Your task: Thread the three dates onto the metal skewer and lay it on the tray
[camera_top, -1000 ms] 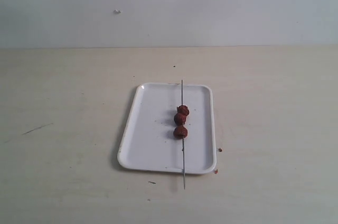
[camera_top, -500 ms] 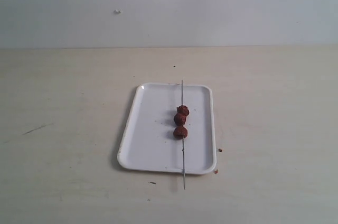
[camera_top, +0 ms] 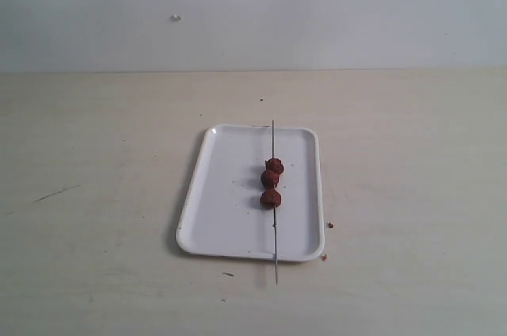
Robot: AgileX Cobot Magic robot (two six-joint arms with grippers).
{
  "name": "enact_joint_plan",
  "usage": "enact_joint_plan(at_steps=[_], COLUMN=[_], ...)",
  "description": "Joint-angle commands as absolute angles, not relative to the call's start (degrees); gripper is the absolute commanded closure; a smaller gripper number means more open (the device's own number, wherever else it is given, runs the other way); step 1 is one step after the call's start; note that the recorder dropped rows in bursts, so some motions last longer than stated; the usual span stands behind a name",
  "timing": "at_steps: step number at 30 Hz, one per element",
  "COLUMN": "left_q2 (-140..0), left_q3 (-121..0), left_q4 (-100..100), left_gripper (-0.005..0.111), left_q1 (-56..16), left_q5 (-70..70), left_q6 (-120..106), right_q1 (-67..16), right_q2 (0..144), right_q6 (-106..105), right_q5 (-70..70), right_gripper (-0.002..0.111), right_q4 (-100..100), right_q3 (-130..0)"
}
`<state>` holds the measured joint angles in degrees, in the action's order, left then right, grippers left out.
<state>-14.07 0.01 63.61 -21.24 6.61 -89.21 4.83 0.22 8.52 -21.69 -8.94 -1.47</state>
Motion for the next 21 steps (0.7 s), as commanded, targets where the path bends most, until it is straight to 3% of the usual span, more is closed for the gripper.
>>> enact_joint_plan(at_steps=[1,7,9,21], left_q2=[-13.4,-13.4,-13.4,-12.7], left_q3=[0.0,0.0,0.0,0.0], left_q4=[57.2,37.5,29.3,36.6], left_gripper=[0.107,0.107,0.107,0.107], left_q1=[-21.1,-21.0,-21.0,-19.0], left_q5=[8.0,-12.4,-16.3,-14.0], left_q6=[-79.1,-16.6,-6.3,-13.3], right_q1=[5.1,5.1,5.1,5.1], right_q2=[0.0,0.0,0.0,0.0], right_q6=[8.1,8.1,8.1,8.1], right_q5=[-21.1,-21.1,-21.1,-21.1], right_gripper=[0.108,0.108,0.108,0.108], right_q4=[-9.0,-9.0,-9.0,-9.0], right_q3=[-1.3,-1.3,-1.3,-1.3])
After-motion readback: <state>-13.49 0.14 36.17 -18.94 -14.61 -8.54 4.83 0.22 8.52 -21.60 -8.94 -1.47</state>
